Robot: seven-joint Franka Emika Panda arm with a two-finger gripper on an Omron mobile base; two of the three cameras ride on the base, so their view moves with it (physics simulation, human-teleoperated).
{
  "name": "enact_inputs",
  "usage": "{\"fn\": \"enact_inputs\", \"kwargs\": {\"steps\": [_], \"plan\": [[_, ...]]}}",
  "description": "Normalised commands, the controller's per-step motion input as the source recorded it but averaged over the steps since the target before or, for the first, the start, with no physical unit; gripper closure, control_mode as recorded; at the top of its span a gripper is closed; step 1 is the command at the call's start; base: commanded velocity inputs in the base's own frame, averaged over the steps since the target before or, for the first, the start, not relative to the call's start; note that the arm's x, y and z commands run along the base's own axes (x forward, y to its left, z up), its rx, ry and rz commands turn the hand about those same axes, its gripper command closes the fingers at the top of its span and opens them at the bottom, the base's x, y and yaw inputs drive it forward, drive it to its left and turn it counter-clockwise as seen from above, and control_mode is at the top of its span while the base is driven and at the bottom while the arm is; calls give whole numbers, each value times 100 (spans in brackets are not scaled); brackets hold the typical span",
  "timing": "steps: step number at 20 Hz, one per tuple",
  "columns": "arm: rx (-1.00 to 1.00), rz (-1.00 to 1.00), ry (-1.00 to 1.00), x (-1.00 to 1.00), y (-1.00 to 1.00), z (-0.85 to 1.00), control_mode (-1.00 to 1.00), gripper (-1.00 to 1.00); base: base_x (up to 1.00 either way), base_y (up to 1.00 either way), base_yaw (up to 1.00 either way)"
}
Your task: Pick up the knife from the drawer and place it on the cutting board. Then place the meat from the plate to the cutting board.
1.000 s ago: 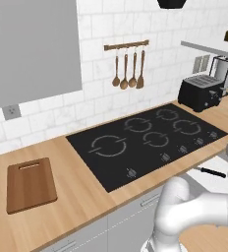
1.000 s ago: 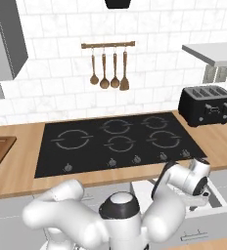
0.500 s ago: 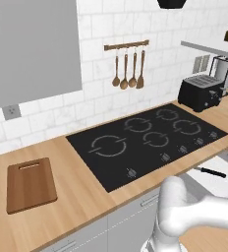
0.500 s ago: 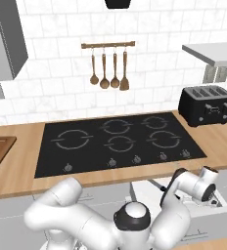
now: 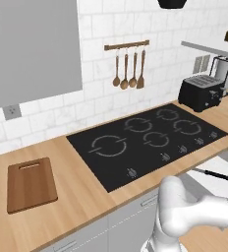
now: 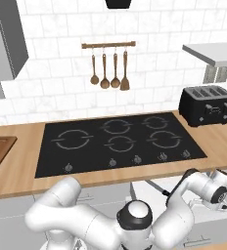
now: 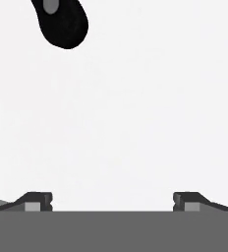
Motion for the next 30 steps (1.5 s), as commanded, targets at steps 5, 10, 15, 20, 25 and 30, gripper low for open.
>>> {"fn": "enact_inputs", "kwargs": {"steps": [5,10,15,20,25,30], "plan": [[0,1,0,-18,-37,1,-100,-100,0,0,0],[0,2,0,-57,-39,0,-100,-100,0,0,0],[0,0,-6,-18,-16,25,-100,-100,0,0,0],[0,20,-10,4,26,85,-100,-100,0,0,0],[-3,35,-14,1,86,72,-100,-100,0,0,0],[-1,10,-31,-6,100,19,-100,-100,0,0,0]]}}
